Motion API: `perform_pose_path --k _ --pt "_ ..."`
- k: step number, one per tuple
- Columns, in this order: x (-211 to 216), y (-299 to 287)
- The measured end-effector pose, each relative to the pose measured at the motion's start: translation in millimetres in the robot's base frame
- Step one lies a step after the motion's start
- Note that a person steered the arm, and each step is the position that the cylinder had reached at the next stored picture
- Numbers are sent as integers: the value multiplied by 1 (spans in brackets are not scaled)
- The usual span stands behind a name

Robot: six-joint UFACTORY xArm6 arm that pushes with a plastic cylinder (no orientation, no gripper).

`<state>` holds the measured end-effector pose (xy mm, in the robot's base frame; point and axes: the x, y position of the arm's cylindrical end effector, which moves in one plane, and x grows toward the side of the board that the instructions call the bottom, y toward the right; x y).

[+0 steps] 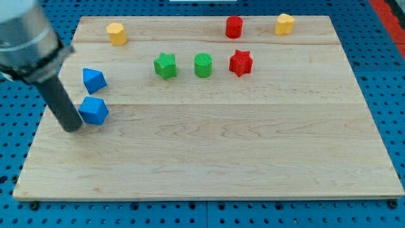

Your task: Move blue cube upwards

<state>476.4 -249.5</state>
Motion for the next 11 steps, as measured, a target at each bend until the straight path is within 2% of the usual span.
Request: perform_pose_path --k 1,2,4,5,6,8,9,11 --pt "-51 -41" --pt "-85 0" --pt "-88 132" --pt "-49 152" --pt "-5 136" --pt "32 92" --pt "18 50" --pt "-55 50"
